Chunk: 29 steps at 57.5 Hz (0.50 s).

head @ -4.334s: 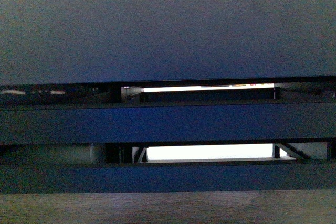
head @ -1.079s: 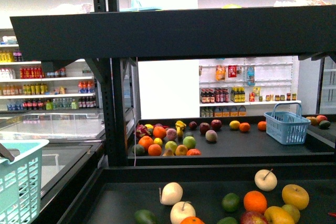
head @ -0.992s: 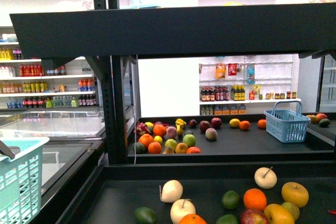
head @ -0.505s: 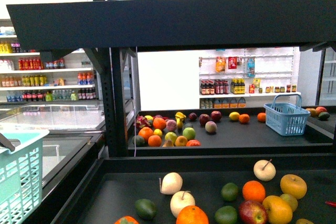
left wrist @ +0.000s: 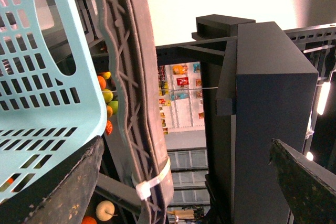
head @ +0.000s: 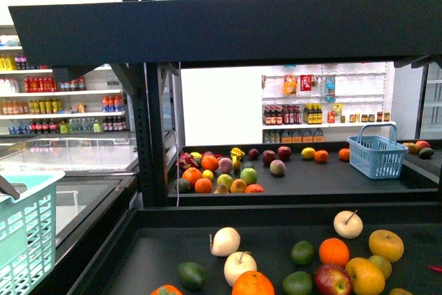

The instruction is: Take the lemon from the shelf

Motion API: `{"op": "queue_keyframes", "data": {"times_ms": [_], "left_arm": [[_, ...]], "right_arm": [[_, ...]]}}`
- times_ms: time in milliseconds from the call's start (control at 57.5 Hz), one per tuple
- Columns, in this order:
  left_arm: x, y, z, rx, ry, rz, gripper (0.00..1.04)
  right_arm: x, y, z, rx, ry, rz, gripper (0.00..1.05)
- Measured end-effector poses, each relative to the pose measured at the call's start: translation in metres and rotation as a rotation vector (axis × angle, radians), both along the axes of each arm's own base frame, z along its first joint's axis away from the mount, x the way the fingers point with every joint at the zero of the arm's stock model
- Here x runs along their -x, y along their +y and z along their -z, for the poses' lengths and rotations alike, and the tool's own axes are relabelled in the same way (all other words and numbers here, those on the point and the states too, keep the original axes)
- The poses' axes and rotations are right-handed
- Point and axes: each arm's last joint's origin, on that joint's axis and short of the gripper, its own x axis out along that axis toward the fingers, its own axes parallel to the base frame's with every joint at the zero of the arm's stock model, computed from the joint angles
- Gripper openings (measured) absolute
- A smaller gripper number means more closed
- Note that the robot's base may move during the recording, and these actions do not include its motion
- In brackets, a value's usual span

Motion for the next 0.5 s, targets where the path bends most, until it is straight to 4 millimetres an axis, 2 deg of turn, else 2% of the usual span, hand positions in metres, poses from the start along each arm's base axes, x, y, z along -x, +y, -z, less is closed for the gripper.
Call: {"op": "queue_keyframes", "data": {"times_ms": [331, 505], "left_arm": [[-0.033, 0.004, -0.005, -0.002, -0.009, 0.022, 0.97], [-0.039, 0.006, -0.006, -0.01, -0.012, 0.022, 0.97]], "right_arm": [[0.0, 0.0, 0.0, 0.0, 0.0, 0.0, 1.02], [0.0, 0.0, 0.0, 0.0, 0.0, 0.0, 1.02]]}}
